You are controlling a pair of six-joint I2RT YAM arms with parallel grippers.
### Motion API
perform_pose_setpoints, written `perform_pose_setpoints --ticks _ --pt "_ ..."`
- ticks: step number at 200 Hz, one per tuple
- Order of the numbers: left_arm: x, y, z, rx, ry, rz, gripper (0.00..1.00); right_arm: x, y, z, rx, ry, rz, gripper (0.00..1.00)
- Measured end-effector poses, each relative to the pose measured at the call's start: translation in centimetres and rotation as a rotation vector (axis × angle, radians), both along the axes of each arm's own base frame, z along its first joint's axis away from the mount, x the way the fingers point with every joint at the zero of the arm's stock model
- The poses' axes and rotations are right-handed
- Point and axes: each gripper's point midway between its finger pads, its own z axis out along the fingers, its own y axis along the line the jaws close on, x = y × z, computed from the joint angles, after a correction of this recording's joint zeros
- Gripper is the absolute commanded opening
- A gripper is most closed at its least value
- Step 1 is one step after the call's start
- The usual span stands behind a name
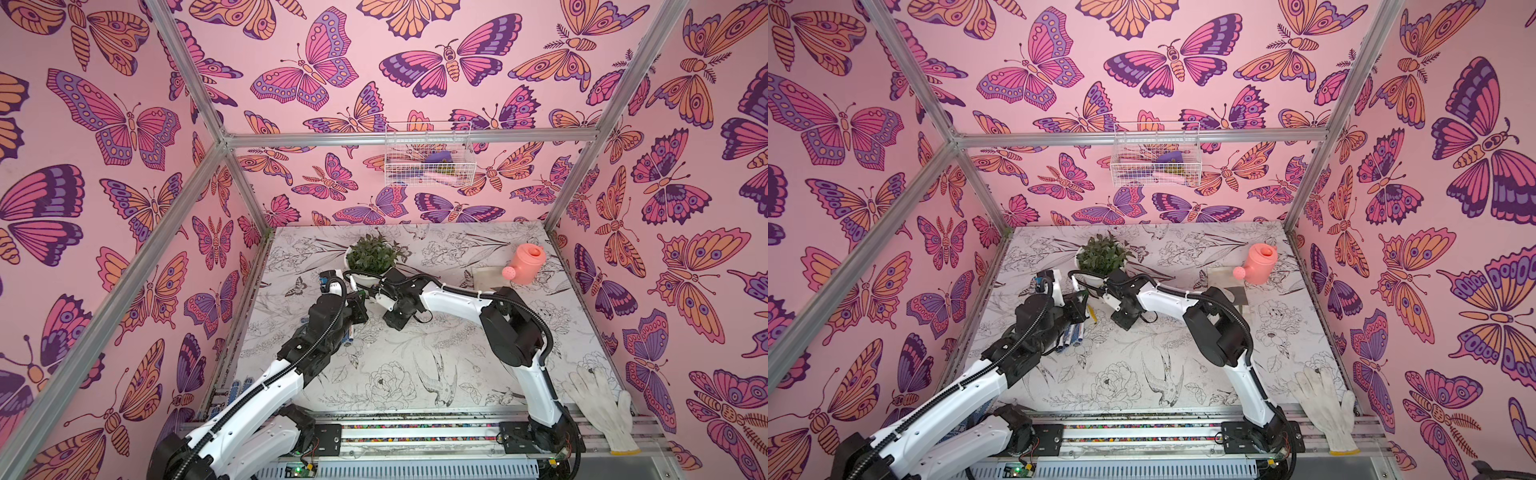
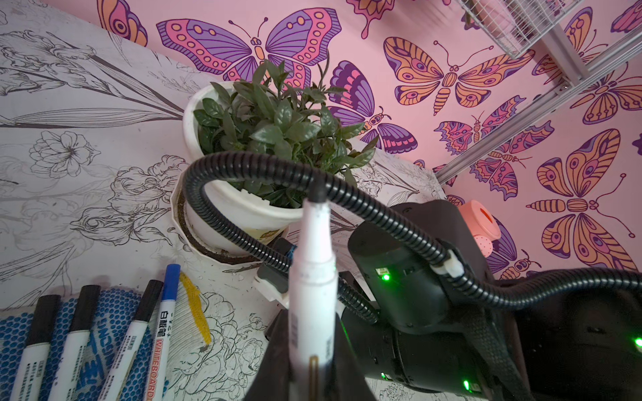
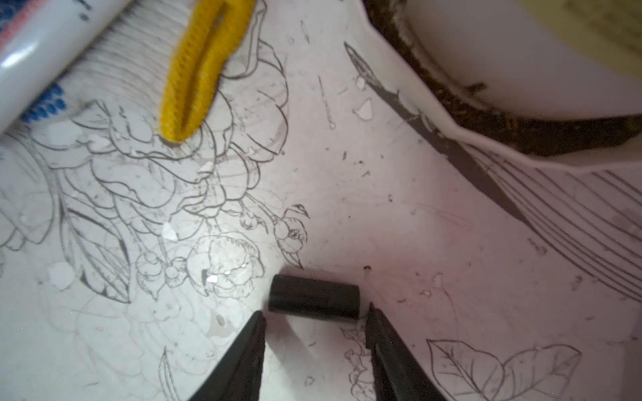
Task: Insert the pens into the pen caps
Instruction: 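Close the right gripper around the black cap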
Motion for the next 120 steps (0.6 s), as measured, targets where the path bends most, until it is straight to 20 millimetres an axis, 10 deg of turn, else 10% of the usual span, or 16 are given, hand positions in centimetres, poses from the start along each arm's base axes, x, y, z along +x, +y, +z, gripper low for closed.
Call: perform_pose_setpoints --ticks 53,120 --pt "0.0 0.0 0.0 0.000 0.000 0.000 0.00 -3.3 -0.3 2.4 0.124 0.061 0.037 0.45" --pt "-0.5 0.6 1.7 -0.021 -0.044 0.015 0.00 -2.0 0.7 6.9 0.209 -0.028 0.021 0.49"
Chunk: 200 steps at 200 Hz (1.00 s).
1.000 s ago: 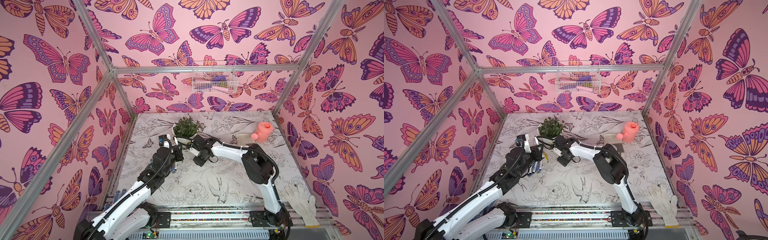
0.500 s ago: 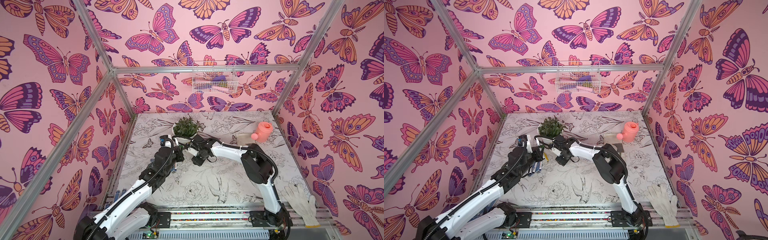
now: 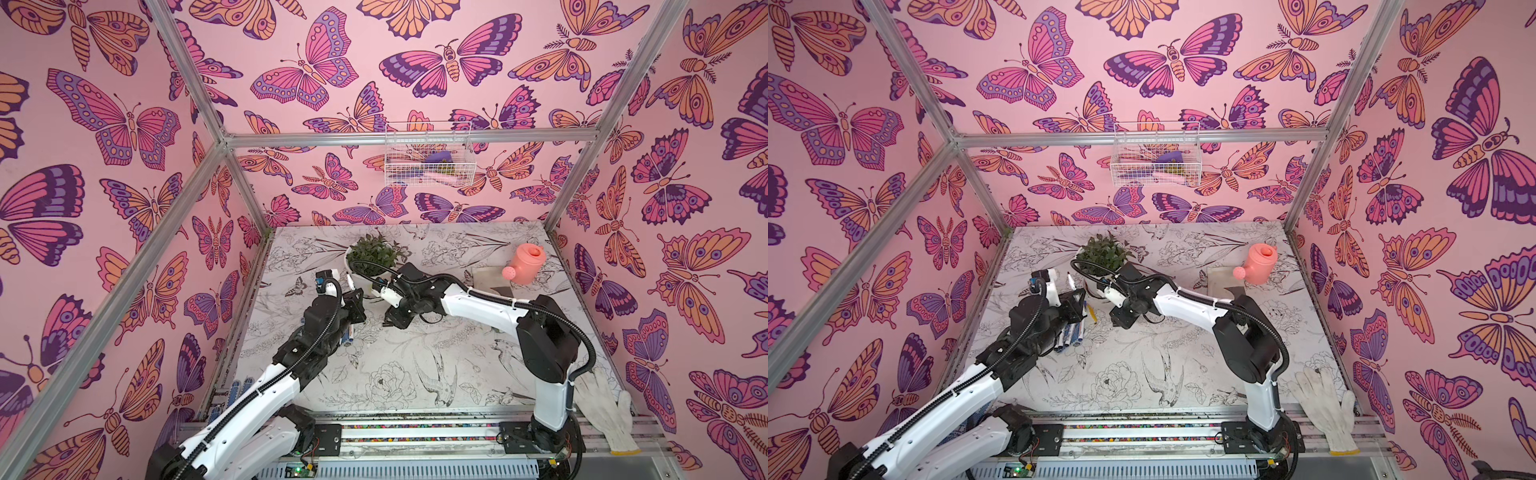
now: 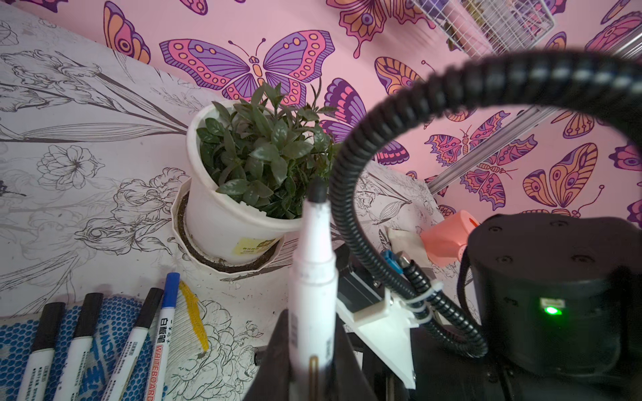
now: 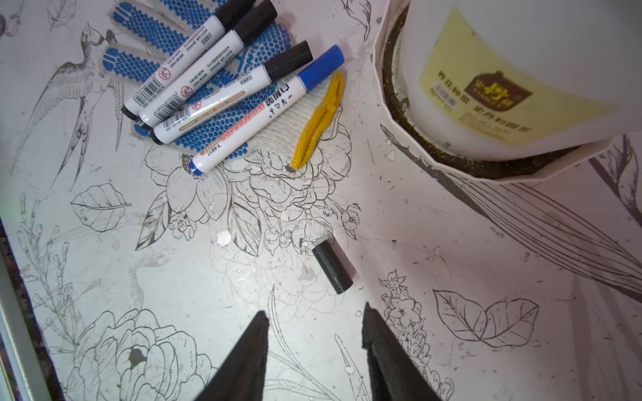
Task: Insert the pens into the pen caps
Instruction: 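Close the right gripper around the black cap, then lift the black cap above the marker tip held by the left gripper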
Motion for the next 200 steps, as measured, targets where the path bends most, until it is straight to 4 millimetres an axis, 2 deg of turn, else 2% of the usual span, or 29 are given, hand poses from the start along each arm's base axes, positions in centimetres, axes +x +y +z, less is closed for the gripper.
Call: perform_pose_setpoints --ticks 18,41,75,106,155,190,200 --pt "-0.1 0.1 0.1 0.000 -0.001 0.002 0.00 0.7 0.7 -0.6 -0.018 0.008 0.008 0.50" --pt "-0.1 0.1 -0.2 0.005 0.009 0.003 0.00 0.8 1.0 -2.5 -0.063 0.032 0.026 0.51" --pt "-0.1 0.1 -0.2 0.005 0.009 0.003 0.00 -1.0 0.5 -5.5 -0.155 0.077 0.075 0.51" --pt "-0.1 0.1 -0.2 0.006 0.009 0.003 0.00 -2.3 0.8 -6.9 -0.206 0.073 0.119 0.48" --pt "-0.2 0.3 -0.4 0.011 0.016 0.006 0.00 -1.7 1.5 -7.2 -0.266 -0.027 0.130 0.31" --pt "-0.5 0.6 -0.3 0.015 0.016 0.013 0.00 -1.1 1.5 -7.1 -0.307 -0.108 0.134 0.10" --pt "-0.6 0.6 -0.3 0.019 0.016 0.013 0.00 -0.8 1.4 -7.0 -0.314 -0.125 0.126 0.07"
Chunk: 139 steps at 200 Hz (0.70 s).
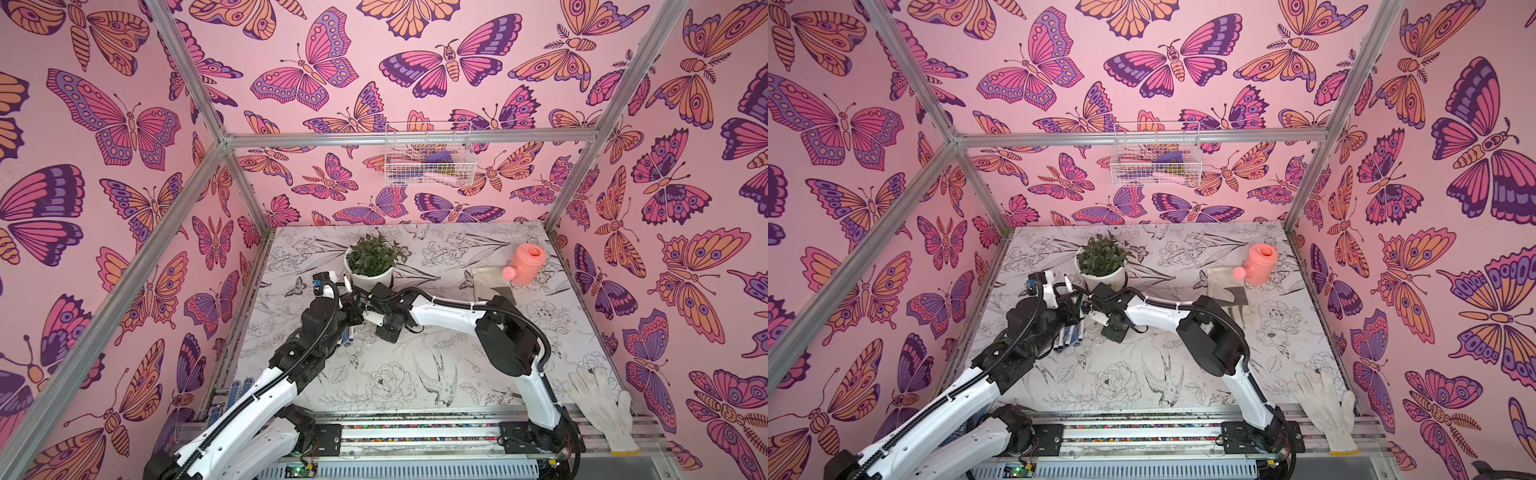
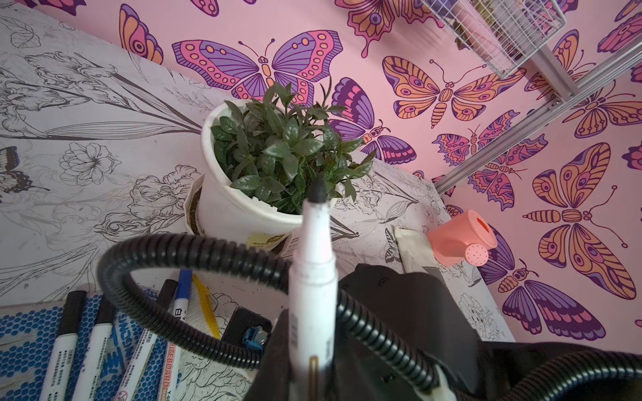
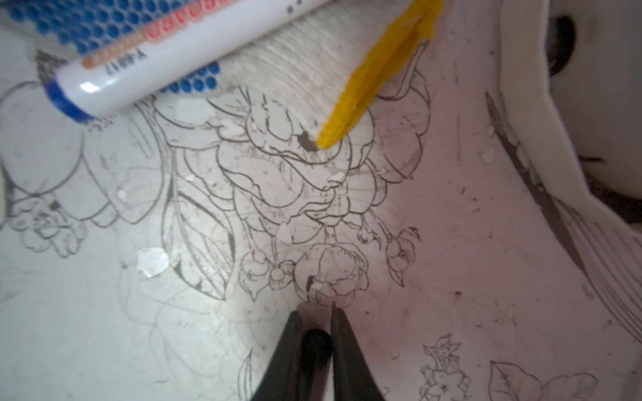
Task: Insert the pens into the pen caps
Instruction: 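Lift the black cap above the marker tip held by the left gripper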
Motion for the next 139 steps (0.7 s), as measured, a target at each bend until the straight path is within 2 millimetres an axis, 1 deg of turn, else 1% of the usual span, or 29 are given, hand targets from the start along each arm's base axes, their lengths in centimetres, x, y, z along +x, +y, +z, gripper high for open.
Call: perform_pose_setpoints --ticks 14,34,54,78,84,115,139 --pt "0.0 0.0 0.0 0.004 0.000 -0.003 0.00 0.2 -0.2 0.1 0.003 -0.013 -0.008 0.06" --pt "0.2 -0.2 -0.4 0.010 0.008 -0.008 0.00 0.2 -0.9 0.2 0.003 -0.005 -0.029 0.06" --pt "0.4 -0.6 -1.1 0.018 0.028 -0.017 0.00 0.5 -2.3 0.2 0.002 0.011 -0.068 0.07" --pt "0.6 -0.9 -1.9 0.022 0.053 -0.029 0.00 1.7 -4.1 0.2 0.006 0.026 -0.151 0.09" --pt "0.6 -1.0 -2.0 0.022 0.056 -0.032 0.00 2.1 -4.6 0.2 0.009 0.029 -0.174 0.11" --pt "0.6 -1.4 -2.4 0.020 0.070 -0.043 0.00 3.7 -6.7 0.1 0.024 0.050 -0.294 0.29" --pt "0.6 -1.6 -2.6 0.020 0.076 -0.047 0.00 4.2 -7.4 0.1 0.029 0.052 -0.347 0.36"
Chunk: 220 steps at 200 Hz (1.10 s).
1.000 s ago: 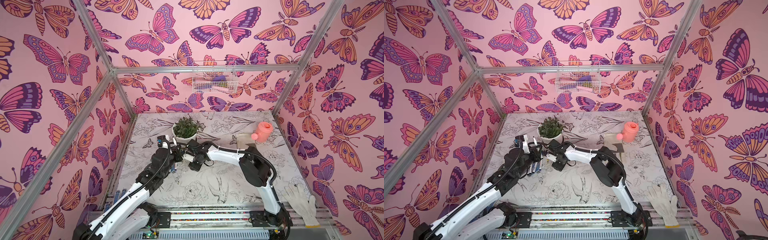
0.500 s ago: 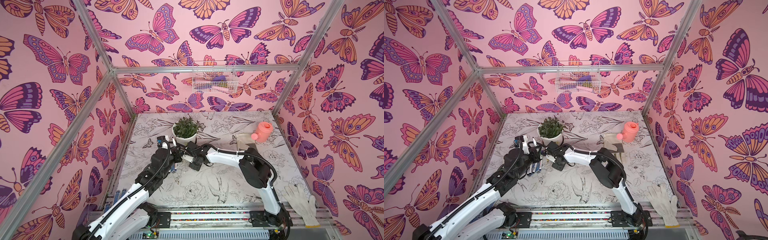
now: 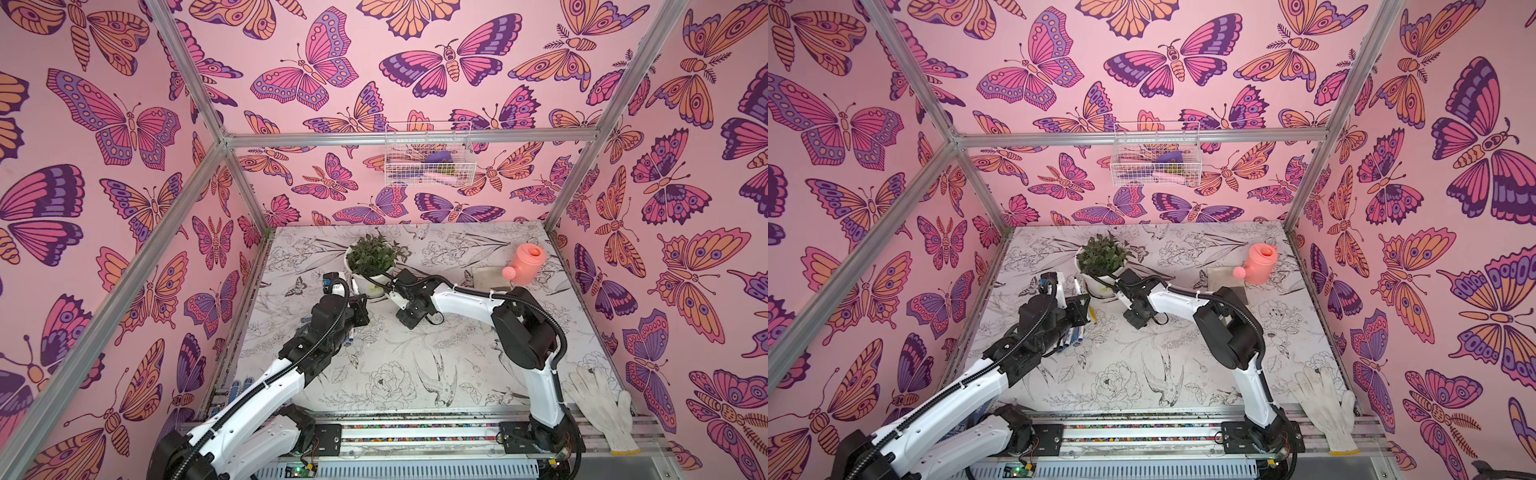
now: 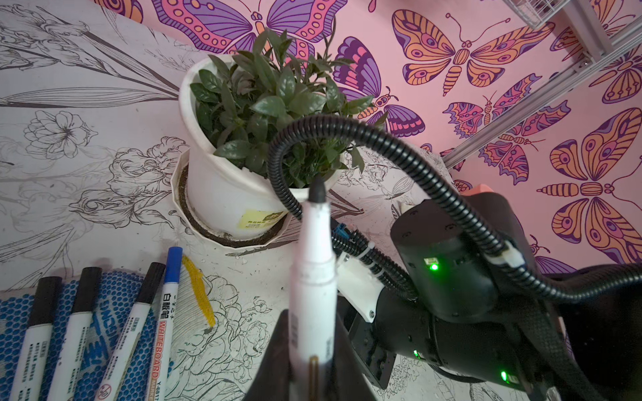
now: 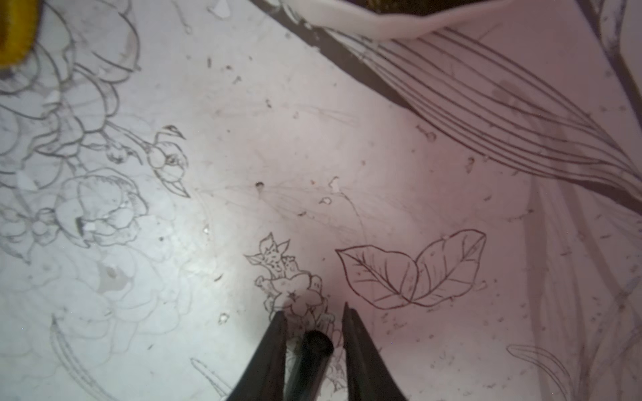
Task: Insert the pens into the pen caps
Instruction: 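Lift the black cap above the marker tip held by the left gripper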
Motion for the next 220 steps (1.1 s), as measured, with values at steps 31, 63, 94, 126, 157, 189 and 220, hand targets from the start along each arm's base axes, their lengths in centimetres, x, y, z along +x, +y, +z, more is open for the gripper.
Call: perform_pose_setpoints --ticks 31,63,94,126,157,189,220 --pt "0.2 -0.1 -0.1 -0.001 0.000 0.000 0.00 -0.2 -0.6 0.0 -0.007 0.002 -0.028 0.37" --pt "0.3 -0.2 -0.1 -0.001 -0.001 -0.001 0.00 -0.8 -1.3 0.0 -0.013 0.008 -0.048 0.37" --pt "0.3 -0.4 -0.4 -0.001 0.007 -0.008 0.00 -1.0 -1.8 0.0 -0.028 0.005 -0.055 0.36" --pt "0.3 -0.5 -0.4 -0.004 0.008 -0.014 0.00 -1.1 -2.0 -0.1 -0.031 0.006 -0.055 0.31" --pt "0.3 -0.7 -0.4 -0.005 0.007 -0.021 0.00 -1.2 -2.0 -0.1 -0.042 0.021 -0.056 0.13" --pt "0.1 -1.2 -0.3 0.003 0.003 -0.054 0.00 -1.1 -2.0 -0.1 -0.042 0.023 -0.063 0.04" --pt "-0.1 -3.7 -0.3 0.022 0.005 -0.157 0.00 -1.2 -2.4 0.7 0.044 0.068 -0.116 0.03"
